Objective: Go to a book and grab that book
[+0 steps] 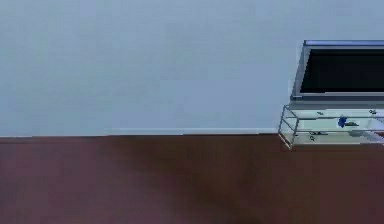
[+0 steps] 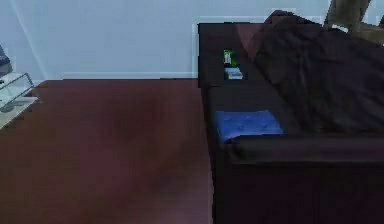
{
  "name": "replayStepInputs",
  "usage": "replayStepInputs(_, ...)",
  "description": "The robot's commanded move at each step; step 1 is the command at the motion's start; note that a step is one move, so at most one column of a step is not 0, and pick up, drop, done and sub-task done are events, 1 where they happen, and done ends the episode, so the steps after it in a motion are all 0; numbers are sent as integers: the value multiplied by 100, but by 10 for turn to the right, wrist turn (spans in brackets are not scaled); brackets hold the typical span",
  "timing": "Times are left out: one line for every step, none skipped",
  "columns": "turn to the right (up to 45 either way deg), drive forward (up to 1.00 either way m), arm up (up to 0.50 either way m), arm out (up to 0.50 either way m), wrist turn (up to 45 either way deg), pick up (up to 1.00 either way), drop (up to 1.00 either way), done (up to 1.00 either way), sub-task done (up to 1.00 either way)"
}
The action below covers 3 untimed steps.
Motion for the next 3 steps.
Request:
replayStepInputs(390,0,0,0,0,0,0,0,0)
replayStepInputs(0,50,0,0,0,0,0,0,0)
replayStepInputs(450,0,0,0,0,0,0,0,0)
